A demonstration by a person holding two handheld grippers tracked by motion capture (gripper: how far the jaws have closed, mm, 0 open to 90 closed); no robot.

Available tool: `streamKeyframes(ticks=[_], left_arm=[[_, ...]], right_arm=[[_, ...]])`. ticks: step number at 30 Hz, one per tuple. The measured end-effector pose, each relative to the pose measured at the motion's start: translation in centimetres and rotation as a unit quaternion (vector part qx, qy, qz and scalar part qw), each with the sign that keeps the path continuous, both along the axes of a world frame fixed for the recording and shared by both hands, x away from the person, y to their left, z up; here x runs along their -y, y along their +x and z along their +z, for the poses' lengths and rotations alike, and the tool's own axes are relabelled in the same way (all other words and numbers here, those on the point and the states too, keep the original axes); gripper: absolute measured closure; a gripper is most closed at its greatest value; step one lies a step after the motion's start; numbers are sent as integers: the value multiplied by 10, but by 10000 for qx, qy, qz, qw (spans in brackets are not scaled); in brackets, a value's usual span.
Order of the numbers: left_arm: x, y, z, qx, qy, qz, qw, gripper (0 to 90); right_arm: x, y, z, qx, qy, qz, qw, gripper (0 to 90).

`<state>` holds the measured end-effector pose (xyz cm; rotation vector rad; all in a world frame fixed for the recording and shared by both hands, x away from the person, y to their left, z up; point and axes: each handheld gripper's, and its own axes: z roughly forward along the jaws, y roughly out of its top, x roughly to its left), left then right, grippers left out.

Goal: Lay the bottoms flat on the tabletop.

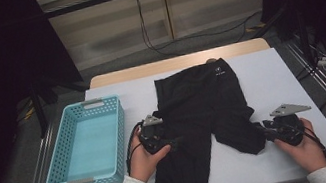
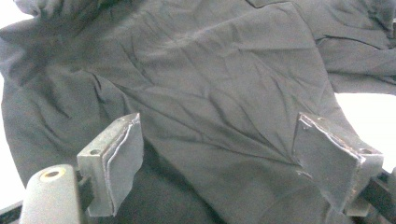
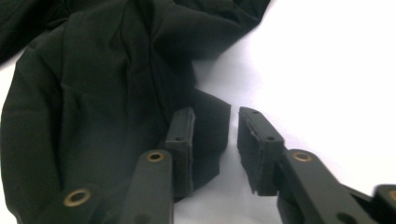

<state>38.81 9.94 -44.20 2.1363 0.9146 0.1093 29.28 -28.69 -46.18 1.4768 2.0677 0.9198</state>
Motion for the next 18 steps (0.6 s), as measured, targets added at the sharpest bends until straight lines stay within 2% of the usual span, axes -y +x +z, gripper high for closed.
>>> streamKeyframes(ticks=[2,5,7,10,12,18], left_arm=[[0,0,0,-7,-5,-1,10000,172],[1,0,0,-8,-8,-7,10000,172],[3,0,0,11,-10,-4,10000,173],[3,0,0,2,-42,-4,10000,176],[4,0,-1,-42,-66,-4,10000,176],[6,1,4,3,-105,-48,9999,176]], right_arm=[[-1,0,-1,43,6,75,10000,708],[-4,-1,-2,49,89,209,9997,837],[-6,-1,-1,30,103,321,9994,888],[-9,-4,1,-13,161,474,9987,898],[-10,-8,4,-5,202,493,9986,900],[-9,-26,23,156,279,459,9984,900]])
